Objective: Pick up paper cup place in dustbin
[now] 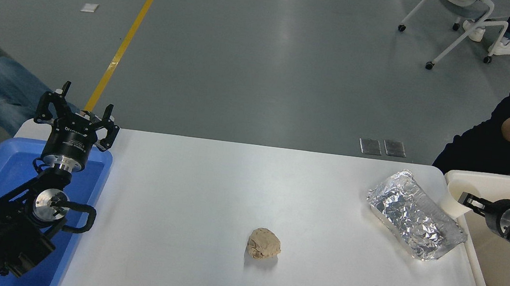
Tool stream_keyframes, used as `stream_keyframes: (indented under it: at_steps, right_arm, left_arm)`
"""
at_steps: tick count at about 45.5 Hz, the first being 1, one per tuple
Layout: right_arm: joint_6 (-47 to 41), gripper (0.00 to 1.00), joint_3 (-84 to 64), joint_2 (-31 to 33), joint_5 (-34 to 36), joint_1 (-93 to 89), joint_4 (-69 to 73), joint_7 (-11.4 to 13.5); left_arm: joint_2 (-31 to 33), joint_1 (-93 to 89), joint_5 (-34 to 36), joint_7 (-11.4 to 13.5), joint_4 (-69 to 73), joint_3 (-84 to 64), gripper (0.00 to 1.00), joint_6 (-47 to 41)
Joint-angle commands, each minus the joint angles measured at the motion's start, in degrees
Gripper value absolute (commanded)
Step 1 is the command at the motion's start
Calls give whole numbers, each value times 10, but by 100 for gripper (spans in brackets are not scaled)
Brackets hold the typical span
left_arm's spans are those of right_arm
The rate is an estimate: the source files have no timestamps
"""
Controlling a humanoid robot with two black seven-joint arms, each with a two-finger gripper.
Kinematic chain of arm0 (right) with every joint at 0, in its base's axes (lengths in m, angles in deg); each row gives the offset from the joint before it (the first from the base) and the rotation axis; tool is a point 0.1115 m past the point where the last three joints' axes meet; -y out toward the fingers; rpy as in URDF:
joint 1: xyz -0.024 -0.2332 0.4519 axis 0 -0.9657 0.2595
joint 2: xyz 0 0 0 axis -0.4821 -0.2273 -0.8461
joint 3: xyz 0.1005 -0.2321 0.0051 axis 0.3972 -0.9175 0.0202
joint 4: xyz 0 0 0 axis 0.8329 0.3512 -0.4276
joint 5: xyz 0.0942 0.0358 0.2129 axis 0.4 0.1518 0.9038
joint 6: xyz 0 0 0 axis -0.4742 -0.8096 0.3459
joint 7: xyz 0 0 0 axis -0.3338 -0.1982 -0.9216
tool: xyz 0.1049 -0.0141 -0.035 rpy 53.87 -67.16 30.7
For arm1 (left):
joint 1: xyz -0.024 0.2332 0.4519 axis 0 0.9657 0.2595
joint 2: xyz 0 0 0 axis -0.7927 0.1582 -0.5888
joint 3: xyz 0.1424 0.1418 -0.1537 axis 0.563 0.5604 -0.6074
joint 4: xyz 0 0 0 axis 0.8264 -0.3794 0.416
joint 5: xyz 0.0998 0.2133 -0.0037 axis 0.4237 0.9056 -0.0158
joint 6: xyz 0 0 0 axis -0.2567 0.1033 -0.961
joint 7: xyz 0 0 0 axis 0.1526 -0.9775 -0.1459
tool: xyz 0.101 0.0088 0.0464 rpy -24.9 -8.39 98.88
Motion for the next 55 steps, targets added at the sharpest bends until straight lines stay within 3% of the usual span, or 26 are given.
stream_keyframes:
  at_steps: [1,5,16,21,35,55]
  right_arm:
    - [0,55,18,0,0,-8,0,0]
    - [0,48,18,0,-1,-9,0,0]
    - [0,9,18,0,-3,-11,-1,0]
    - [0,0,17,0,-3,-12,-1,0]
    - [-1,0,14,3,-12,-9,-1,-1]
    - [-17,0,5,71,-39,100,13,-6]
  left_arm:
    - [0,0,0,0,0,0,99,0]
    - [0,0,0,0,0,0,99,0]
    - [0,0,0,0,0,0,99,0]
    - [0,0,0,0,0,0,99,0]
    - [0,0,0,0,0,0,99,0]
    - [0,0,0,0,0,0,99,0]
